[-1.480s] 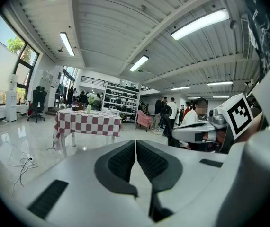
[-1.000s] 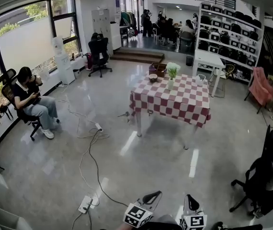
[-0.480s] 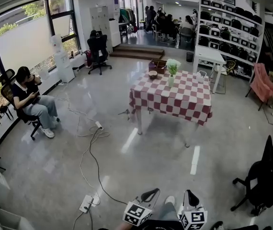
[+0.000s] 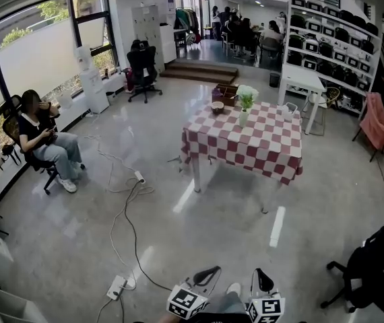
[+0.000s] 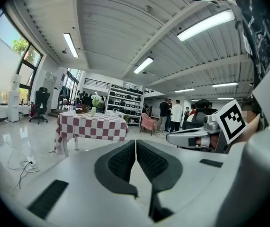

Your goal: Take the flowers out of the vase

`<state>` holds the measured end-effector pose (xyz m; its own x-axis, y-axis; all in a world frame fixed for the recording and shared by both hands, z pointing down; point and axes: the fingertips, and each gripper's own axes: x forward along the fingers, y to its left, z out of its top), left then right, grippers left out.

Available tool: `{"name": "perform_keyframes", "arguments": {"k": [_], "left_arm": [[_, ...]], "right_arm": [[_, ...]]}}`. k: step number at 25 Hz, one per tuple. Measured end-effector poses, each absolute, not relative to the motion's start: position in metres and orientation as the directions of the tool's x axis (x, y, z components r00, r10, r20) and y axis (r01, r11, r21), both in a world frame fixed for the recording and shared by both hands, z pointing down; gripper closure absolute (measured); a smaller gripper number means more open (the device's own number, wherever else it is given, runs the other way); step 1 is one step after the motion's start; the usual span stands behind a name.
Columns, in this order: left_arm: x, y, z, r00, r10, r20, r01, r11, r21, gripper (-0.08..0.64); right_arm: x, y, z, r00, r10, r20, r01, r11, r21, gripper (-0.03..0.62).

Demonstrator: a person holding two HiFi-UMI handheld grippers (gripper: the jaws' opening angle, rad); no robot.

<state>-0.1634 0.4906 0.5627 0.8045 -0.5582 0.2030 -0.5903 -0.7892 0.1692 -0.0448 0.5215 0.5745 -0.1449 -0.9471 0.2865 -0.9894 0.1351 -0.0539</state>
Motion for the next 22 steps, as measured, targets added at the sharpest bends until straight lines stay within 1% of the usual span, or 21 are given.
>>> {"name": "perform_keyframes", "arguments": {"k": [12,22], "left_arm": [[-0.106,0.4,0.556,0.75,-0.633,0.193,-0.661,-0.733,0.162,0.543],[-0.051,0.359,0.561,0.711,-0.67,0.213,-0.701,-0.699,0.141,0.545]], "right_arm": [[0.019,0.432,0.574,-0.184,-0.94,0.288,-0.982,0.185,-0.026,0.586],[0.071,0.384,0.57,-0.244,-0.929,0.278,-0.969,0.244,-0.034,0.586]]}}
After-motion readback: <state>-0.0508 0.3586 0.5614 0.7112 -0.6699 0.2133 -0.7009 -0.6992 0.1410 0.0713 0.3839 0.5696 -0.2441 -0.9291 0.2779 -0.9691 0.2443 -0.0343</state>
